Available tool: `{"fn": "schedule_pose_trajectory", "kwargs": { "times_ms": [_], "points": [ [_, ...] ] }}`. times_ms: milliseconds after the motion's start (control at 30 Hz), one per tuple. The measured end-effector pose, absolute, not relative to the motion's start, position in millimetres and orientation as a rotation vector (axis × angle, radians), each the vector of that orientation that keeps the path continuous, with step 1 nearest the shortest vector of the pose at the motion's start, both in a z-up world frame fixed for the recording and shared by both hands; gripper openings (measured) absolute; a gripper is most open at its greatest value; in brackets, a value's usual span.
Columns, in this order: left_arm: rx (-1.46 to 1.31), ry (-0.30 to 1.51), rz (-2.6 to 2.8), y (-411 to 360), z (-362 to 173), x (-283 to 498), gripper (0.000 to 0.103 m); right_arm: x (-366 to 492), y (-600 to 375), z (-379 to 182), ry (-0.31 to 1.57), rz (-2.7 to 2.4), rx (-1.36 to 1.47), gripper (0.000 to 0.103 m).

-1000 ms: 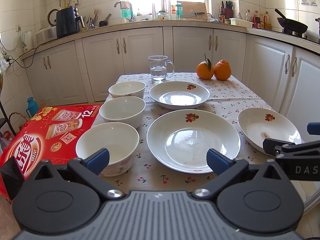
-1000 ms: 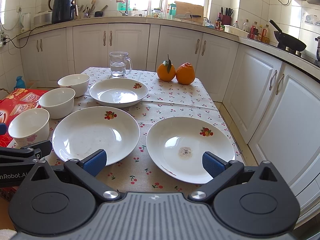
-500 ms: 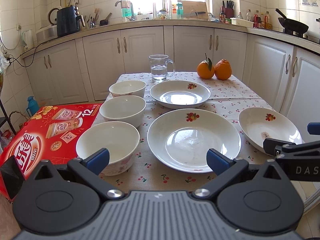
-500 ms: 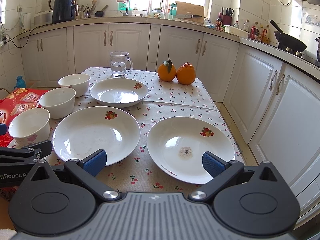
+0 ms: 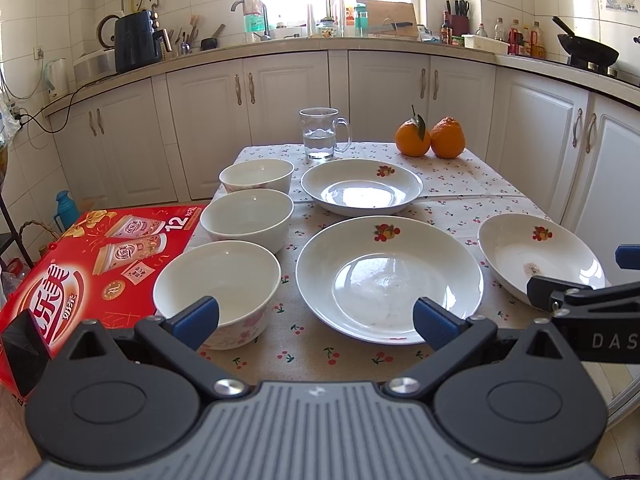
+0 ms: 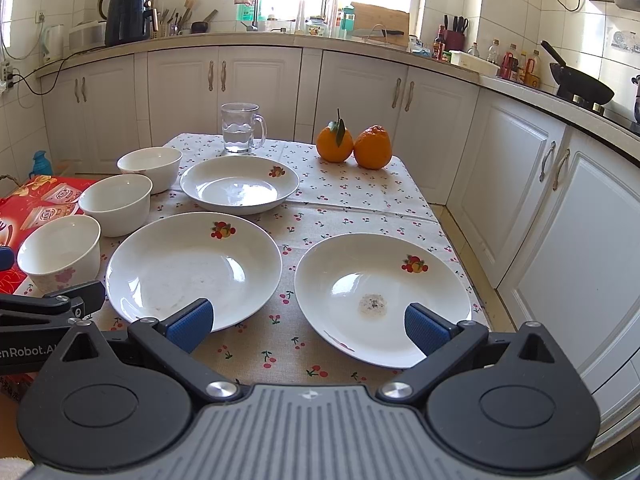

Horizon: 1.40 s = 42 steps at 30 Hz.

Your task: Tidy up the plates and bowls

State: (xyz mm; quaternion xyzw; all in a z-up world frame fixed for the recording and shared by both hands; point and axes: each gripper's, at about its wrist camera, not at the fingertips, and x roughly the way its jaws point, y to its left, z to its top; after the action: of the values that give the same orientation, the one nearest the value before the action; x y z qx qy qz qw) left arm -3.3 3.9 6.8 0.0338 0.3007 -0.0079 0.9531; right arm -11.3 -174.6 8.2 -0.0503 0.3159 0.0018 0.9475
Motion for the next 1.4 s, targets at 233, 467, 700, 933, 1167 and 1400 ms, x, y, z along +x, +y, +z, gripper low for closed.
{"fn": "schedule_pose_trajectory", "kwargs": {
  "times_ms": [233,467,700,933,1167,1400],
  "points": [
    [0.069,0.611,-0.017,4.0,6.8,-3.4,0.102,-10.6,-174.8,7.3,0.643,0.004,-0.102,0.103],
    [0.069,0.611,-0.016,4.1,6.5,-3.6,0.102,-10.6,-174.7,7.4,0.644,0.004,-0.101,0.103],
    [0.072,0.612,-0.015,3.4,4.1,-2.1,0.102,-10.4,-174.6,7.4,0.643,0.003,-0.102,0.103],
    [0.078,0.612,-0.024,1.4,3.2,2.9,0.102,-8.3,-176.0,4.8,0.646,0.006,-0.104,0.103],
    [0.076,0.594,-0.031,0.9,4.4,10.3,0.102,-5.2,-181.8,4.8,0.632,0.05,-0.106,0.103],
    [0.06,0.594,-0.019,7.0,1.9,25.1,0.102,2.4,-202.2,3.3,0.619,0.073,-0.117,0.103]
  ]
}}
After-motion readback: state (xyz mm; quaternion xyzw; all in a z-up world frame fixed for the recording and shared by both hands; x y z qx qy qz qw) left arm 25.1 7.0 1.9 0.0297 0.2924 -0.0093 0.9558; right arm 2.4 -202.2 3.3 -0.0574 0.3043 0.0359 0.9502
